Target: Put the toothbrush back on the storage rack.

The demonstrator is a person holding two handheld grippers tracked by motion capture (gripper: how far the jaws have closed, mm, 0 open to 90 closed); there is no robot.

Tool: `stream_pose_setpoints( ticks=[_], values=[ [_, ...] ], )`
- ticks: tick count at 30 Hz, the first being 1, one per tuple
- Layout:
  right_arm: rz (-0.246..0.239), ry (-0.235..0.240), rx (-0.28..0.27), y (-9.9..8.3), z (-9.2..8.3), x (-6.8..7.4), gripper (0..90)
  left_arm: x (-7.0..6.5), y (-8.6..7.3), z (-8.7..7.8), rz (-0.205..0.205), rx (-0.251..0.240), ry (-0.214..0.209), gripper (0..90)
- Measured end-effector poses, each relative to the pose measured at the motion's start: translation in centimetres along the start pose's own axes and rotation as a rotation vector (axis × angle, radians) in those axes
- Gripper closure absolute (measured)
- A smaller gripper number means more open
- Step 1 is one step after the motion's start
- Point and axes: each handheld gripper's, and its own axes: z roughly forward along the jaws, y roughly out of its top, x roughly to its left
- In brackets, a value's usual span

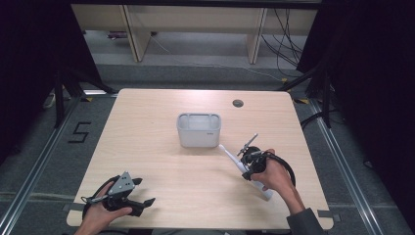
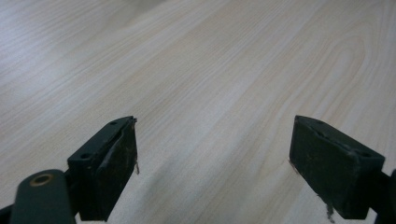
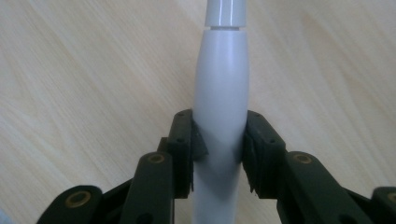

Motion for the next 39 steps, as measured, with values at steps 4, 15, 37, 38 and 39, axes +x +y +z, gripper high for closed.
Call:
stream_pose_setpoints(
  ticks=[4, 15, 37, 38, 39],
  values=[
    [0.049, 0.007, -0.112, -0.4, -1.6, 0.4, 66.9, 0.0, 0.0, 0.0, -0.008, 0.007, 0.002, 14.9],
    [0.055, -0.040, -0.456, -0.5, -4.6, -0.1, 66.9, 0.0, 0.0, 0.0, -0.008, 0.006, 0.001, 14.9],
    [0.127, 0.001, -0.781, 1.6, -5.7, -1.8, 66.9, 0.1, -0.1, 0.0, -0.012, 0.003, 0.006, 14.9],
    [0.130, 0.004, -0.794, 1.8, -5.7, -1.9, 66.9, 0.1, 0.0, 0.0, -0.001, 0.008, 0.005, 14.9],
    [0.122, 0.014, -0.801, 2.0, -5.7, -2.0, 66.9, 0.0, 0.0, 0.1, -0.014, -0.007, -0.001, 14.9]
  ],
)
